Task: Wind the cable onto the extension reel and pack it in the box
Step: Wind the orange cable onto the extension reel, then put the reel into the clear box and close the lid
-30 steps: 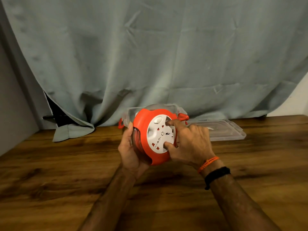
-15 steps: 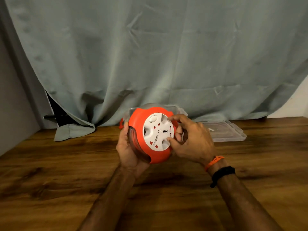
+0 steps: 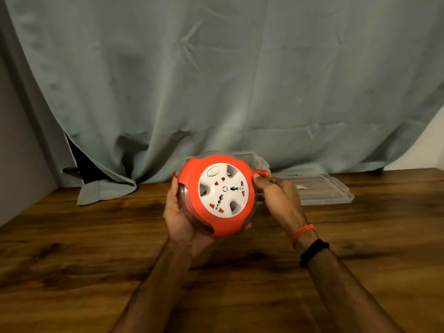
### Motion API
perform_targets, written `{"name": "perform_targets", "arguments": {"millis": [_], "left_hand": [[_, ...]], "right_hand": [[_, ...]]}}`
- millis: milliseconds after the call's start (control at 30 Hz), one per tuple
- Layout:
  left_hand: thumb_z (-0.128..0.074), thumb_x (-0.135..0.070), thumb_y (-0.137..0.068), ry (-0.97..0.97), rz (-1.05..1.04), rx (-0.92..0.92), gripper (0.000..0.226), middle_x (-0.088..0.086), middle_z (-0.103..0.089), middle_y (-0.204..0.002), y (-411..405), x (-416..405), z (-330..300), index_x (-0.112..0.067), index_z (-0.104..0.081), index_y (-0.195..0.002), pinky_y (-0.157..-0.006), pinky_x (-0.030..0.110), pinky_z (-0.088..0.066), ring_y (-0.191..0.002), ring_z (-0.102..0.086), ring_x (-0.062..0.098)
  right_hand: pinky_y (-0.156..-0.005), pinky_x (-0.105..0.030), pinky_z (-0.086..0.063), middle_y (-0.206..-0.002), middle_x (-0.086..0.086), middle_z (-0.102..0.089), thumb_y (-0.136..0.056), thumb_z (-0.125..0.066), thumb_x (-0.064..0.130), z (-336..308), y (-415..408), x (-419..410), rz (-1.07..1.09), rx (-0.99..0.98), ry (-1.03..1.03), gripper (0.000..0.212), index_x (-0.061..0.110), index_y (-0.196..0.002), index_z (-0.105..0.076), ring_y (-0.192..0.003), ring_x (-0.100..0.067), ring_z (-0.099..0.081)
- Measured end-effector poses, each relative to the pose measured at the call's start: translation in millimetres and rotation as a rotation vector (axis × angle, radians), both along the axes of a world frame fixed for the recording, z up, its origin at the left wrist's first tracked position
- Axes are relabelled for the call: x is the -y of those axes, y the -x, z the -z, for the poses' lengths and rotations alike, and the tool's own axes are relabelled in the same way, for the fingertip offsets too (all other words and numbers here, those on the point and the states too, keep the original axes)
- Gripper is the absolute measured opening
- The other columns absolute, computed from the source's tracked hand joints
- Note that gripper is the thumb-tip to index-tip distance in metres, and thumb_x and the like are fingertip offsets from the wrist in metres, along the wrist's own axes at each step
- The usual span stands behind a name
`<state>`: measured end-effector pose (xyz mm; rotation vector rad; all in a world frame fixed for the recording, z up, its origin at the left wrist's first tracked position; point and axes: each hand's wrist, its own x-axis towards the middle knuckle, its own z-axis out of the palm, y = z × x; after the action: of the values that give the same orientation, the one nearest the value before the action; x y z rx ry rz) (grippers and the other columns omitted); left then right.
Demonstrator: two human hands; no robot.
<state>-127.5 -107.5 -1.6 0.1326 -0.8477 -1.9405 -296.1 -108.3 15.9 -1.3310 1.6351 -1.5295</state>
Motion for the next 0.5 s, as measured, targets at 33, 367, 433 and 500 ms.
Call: {"name": "perform_targets", "arguments": {"millis": [33, 367, 433, 500], "left_hand": [[-0.024, -0.078, -0.088, -0.002, 0.016, 0.013, 0.078, 0.018, -0.064, -0.134, -0.1, -0.6, 0.0, -0.026, -0.068, -0.126, -0.086, 0.08, -0.037, -0.111, -0.065, 0.046], [-0.021, -0.081, -0.087, -0.028, 0.114, 0.062, 0.083, 0.018, -0.066, -0.13, -3.3, -3.5, 0.4, -0.025, -0.072, -0.12, -0.084, 0.079, -0.04, -0.109, -0.066, 0.046], [-0.022, -0.08, -0.087, -0.042, 0.088, 0.076, 0.081, 0.017, -0.068, -0.128, -4.7, -4.1, -0.9, -0.025, -0.075, -0.116, -0.083, 0.077, -0.042, -0.107, -0.068, 0.044], [-0.023, -0.08, -0.086, -0.05, 0.08, 0.102, 0.08, 0.015, -0.067, -0.13, -8.6, -3.0, -1.3, -0.027, -0.074, -0.117, -0.086, 0.08, -0.038, -0.11, -0.066, 0.045]], "right_hand": [[-0.088, -0.044, -0.053, -0.081, 0.003, -0.076, -0.076, -0.058, 0.055, -0.8, -1.9, 1.5, -0.044, 0.088, 0.013, 0.039, 0.019, -0.079, -0.074, -0.087, -0.022, -0.07], [-0.081, -0.028, -0.058, -0.119, -0.003, -0.068, -0.096, -0.055, 0.017, -6.7, -10.9, -6.6, -0.212, 0.404, 0.224, 0.037, 0.018, -0.133, -0.055, -0.103, -0.018, -0.068], [-0.091, -0.035, -0.056, -0.125, -0.004, -0.066, -0.094, -0.057, 0.014, -4.0, -13.5, -5.3, -0.231, 0.42, 0.233, 0.042, 0.016, -0.136, -0.053, -0.111, -0.02, -0.065], [-0.095, -0.039, -0.053, -0.126, -0.003, -0.065, -0.094, -0.058, 0.011, -0.7, -15.3, -3.2, -0.238, 0.398, 0.238, 0.043, 0.015, -0.136, -0.053, -0.113, -0.018, -0.064]]}}
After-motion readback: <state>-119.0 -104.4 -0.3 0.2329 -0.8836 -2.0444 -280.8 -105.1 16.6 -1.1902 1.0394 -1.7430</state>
